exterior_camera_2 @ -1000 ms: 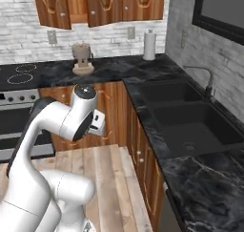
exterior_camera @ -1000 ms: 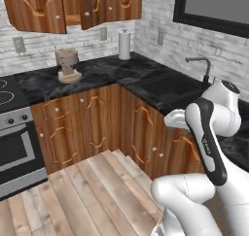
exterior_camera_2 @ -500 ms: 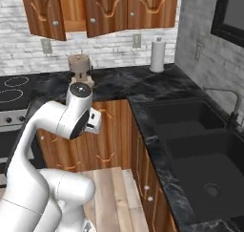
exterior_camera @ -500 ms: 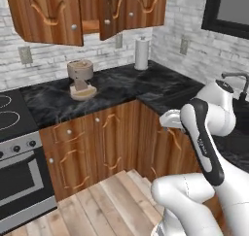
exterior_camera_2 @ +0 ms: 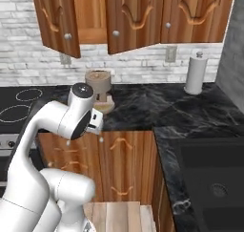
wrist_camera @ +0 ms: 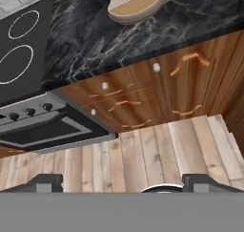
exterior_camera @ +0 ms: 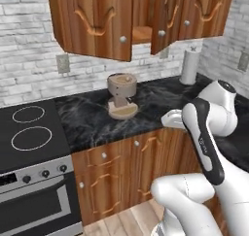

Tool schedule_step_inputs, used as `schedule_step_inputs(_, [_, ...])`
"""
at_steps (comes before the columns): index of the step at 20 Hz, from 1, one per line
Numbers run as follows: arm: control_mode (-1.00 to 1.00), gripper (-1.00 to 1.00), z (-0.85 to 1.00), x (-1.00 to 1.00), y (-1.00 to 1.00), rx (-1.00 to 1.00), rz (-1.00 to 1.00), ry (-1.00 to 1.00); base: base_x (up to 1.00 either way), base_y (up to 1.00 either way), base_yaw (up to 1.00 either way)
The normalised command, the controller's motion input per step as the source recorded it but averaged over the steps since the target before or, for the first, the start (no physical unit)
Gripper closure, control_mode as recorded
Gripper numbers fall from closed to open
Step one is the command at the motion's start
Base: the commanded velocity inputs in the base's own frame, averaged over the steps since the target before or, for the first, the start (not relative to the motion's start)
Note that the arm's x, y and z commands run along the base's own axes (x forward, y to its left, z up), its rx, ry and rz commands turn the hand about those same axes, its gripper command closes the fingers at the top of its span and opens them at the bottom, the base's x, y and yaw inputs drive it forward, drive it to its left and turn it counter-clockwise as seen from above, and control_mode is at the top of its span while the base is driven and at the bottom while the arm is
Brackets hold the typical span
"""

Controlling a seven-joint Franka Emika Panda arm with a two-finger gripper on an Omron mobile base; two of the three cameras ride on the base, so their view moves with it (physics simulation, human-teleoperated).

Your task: Close all open cabinet doors.

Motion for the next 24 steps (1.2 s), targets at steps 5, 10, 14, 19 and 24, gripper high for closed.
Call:
schedule_step_inputs(5, [1.00,-1.00,0.00,0.00,0.00,0.00,0.00,0.00,0.89,-0.33,0.21])
schedule_step_inputs(10, [1.00,-1.00,0.00,0.00,0.00,0.00,0.00,0.00,0.89,-0.35,0.21])
schedule_step_inputs(14, [1.00,-1.00,0.00,0.00,0.00,0.00,0.00,0.00,0.00,-0.05,0.03])
schedule_step_inputs(19, [-1.00,-1.00,0.04,-0.01,0.00,0.00,0.00,-0.06,0.00,0.00,0.00])
schedule_step_inputs(24, [-1.00,-1.00,0.31,-0.02,0.00,0.00,-0.02,-0.13,0.00,0.00,0.00])
